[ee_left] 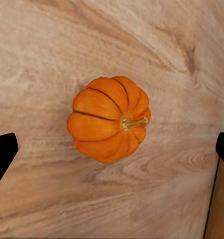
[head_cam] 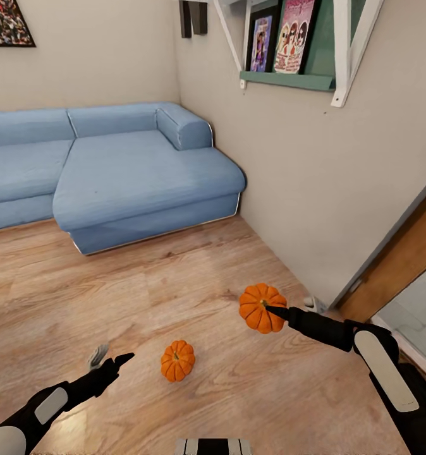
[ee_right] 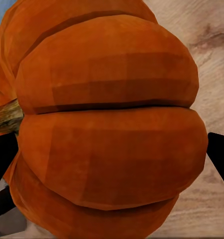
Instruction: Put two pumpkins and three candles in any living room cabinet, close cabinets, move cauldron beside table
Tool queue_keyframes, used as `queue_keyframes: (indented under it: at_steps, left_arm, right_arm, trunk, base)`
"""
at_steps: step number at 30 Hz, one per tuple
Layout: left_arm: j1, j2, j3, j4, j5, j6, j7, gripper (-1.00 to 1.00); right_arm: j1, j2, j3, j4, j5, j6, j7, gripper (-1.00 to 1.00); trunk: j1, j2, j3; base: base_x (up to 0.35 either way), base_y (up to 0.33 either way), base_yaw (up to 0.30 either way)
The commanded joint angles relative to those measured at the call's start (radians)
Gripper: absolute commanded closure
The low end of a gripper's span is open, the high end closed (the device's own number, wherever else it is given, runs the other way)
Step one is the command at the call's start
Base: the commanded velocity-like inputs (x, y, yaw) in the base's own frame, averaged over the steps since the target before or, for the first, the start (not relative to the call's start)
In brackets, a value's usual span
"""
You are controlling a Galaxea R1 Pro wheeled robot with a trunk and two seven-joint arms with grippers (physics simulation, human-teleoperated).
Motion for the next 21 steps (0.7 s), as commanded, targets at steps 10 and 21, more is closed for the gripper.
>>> queue_keyframes:
  at_steps: [10, 21]
  left_arm:
    - [0.0, 0.001, -0.023, 0.0, 0.009, -0.013, -0.002, -1.0]
    - [0.0, 0.001, -0.034, -0.003, 0.008, -0.018, -0.007, -1.0]
  right_arm:
    - [-0.001, 0.001, 0.002, 0.001, 0.005, 0.001, 0.007, 1.0]
    - [-0.001, 0.001, 0.003, 0.003, 0.005, 0.001, 0.006, 1.0]
  trunk:
    - [0.004, -0.003, -0.04]
    - [0.009, -0.005, -0.082]
  base:
    - [0.0, 0.0, 0.0]
    - [0.0, 0.0, 0.0]
